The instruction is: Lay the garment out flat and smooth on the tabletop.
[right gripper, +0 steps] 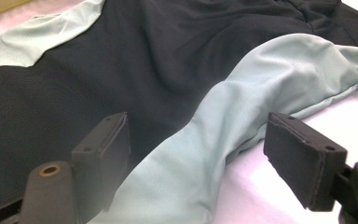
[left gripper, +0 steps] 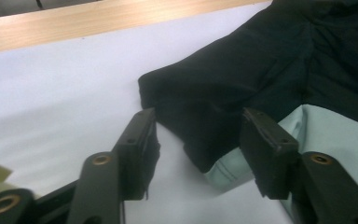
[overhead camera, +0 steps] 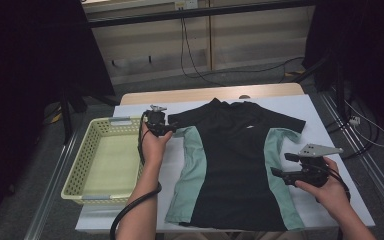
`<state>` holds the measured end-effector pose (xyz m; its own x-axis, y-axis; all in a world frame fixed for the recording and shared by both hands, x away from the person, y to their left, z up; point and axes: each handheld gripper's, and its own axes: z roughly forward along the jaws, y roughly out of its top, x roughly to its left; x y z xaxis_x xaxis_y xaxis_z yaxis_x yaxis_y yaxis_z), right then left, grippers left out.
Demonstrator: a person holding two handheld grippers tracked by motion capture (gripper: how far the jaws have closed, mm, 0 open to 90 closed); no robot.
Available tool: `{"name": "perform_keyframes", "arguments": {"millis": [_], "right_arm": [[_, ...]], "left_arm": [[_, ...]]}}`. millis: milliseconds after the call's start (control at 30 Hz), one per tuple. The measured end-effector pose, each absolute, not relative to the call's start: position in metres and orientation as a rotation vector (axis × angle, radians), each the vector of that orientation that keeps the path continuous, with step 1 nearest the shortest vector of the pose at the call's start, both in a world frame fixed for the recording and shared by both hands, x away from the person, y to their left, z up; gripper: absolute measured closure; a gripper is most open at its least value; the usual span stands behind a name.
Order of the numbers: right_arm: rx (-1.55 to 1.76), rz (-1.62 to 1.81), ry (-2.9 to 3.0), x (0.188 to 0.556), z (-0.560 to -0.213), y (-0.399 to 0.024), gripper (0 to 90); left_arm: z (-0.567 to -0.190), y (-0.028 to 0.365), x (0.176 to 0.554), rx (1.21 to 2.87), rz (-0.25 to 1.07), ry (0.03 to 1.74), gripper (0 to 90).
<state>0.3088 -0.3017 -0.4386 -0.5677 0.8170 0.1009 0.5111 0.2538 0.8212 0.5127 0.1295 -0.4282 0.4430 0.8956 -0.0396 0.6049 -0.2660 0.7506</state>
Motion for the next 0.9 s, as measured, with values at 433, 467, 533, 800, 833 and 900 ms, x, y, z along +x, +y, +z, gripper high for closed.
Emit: {"name": "perform_keyframes", "arguments": {"millis": [433,467,533,800,833,900], "right_arm": [[1.201,1.240,2.197,0.310,-0.439,-0.297,23.1],[1.199,1.242,2.200,0.310,-0.439,-0.297,23.5],[1.191,1.240,2.205,0.310,-0.438,-0.297,23.8],[1.196,1.245,2.210,0.313,-0.440,-0.299,23.9],[1.199,1.244,2.210,0.313,-0.440,-0.299,23.9],[1.197,1.242,2.215,0.314,-0.441,-0.299,24.0]], "left_arm": [[-0.436,0.126,0.526,1.958,0.545,1.326,39.6],[-0.439,0.125,0.527,1.945,0.529,1.337,39.5],[-0.445,0.124,0.530,1.963,0.531,1.345,39.0],[-0.455,0.125,0.536,2.003,0.531,1.375,36.0],[-0.456,0.123,0.536,1.997,0.529,1.379,35.9],[-0.458,0.122,0.537,2.025,0.523,1.377,35.9]]}}
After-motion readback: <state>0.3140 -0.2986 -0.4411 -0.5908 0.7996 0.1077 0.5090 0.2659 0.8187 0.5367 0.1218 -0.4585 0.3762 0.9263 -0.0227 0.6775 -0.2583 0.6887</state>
